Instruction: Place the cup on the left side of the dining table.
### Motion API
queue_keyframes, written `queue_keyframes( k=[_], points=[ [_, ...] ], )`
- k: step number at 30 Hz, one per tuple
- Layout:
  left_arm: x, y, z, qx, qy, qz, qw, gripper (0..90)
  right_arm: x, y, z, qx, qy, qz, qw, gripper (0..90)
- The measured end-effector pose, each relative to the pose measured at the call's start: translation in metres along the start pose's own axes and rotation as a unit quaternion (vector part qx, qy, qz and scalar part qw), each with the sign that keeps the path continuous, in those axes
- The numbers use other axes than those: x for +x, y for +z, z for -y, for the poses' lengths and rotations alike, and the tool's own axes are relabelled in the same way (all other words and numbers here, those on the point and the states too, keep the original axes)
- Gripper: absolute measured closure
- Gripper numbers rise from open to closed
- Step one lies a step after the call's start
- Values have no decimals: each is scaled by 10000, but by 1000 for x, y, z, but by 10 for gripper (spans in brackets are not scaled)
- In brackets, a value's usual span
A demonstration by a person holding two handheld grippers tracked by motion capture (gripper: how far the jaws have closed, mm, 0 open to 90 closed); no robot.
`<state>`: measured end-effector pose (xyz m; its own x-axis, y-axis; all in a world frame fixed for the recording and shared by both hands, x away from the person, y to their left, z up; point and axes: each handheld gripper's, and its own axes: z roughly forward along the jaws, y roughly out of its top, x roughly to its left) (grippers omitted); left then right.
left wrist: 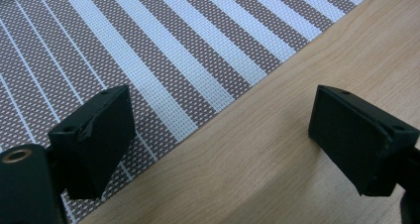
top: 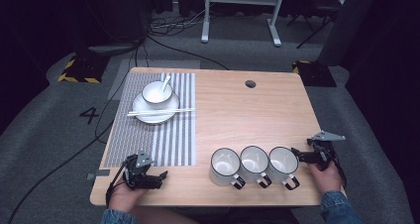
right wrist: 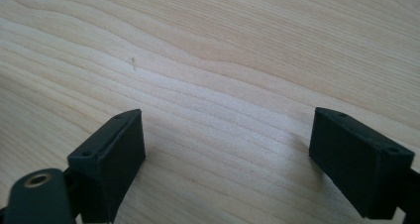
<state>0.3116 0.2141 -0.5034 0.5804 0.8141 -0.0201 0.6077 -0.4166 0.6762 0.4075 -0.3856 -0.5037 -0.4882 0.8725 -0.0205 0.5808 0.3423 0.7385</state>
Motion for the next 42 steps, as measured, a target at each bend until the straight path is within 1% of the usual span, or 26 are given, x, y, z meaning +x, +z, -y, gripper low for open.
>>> queue_keyframes(
  k=[14, 15, 19, 20, 27, 28, 30, 31, 32, 33, 34, 35, 36, 38, 40, 41, 42],
  points=[
    [0, 0, 0, 4, 3, 0, 10000, 110, 0, 0, 0, -1, 5, -3, 10000, 142],
    [0, 0, 0, 2, -11, 24, 10000, 110, 0, 0, 0, 3, -4, 4, 10000, 142],
    [0, 0, 0, 3, 9, -1, 10000, 110, 0, 0, 0, 0, 4, -1, 10000, 142],
    [0, 0, 0, 1, -11, 34, 10000, 110, 0, 0, 0, 0, 2, -2, 10000, 142],
    [0, 0, 0, 0, 6, -10, 10000, 110, 0, 0, 0, 3, -7, 5, 10000, 143],
    [0, 0, 0, 15, -7, -24, 10000, 105, 0, 0, 0, 0, 5, -1, 10000, 142],
    [1, 0, 0, 57, -67, -74, 9999, 66, 0, 0, 0, -1, 3, 1, 10000, 142],
    [1, 0, 0, 57, -67, -74, 9999, 56, 0, 0, 0, -1, 3, 1, 10000, 142],
    [2, 0, -1, 77, -142, -67, 9998, 41, 0, 0, 0, -2, 7, -1, 10000, 142],
    [2, 0, -1, 77, -142, -67, 9998, 16, 0, 0, 0, -2, 7, -1, 10000, 142],
    [2, 0, -2, 55, -177, -103, 9998, 0, 0, 0, 0, -1, 7, 0, 10000, 143],
    [2, 0, -2, 4, -244, -70, 9997, 0, 0, 0, 0, -1, 7, 0, 10000, 143],
    [1, -2, -4, -117, -297, -107, 9994, 0, 0, 0, 0, -2, 9, -2, 10000, 142],
    [0, -3, -5, -133, -275, -129, 9995, 0, 0, 0, 0, 3, -6, 4, 10000, 142],
    [-2, -7, -8, -283, -326, -97, 9990, 0, 0, 0, 0, -4, 11, -2, 10000, 142],
    [-2, -9, -9, -356, -304, -110, 9988, 0, 0, 0, 0, -3, 8, -1, 10000, 142],
    [-4, -10, -10, -487, -350, -140, 9981, 0, 0, 0, 0, -1, 7, -1, 10000, 142]
  ],
)
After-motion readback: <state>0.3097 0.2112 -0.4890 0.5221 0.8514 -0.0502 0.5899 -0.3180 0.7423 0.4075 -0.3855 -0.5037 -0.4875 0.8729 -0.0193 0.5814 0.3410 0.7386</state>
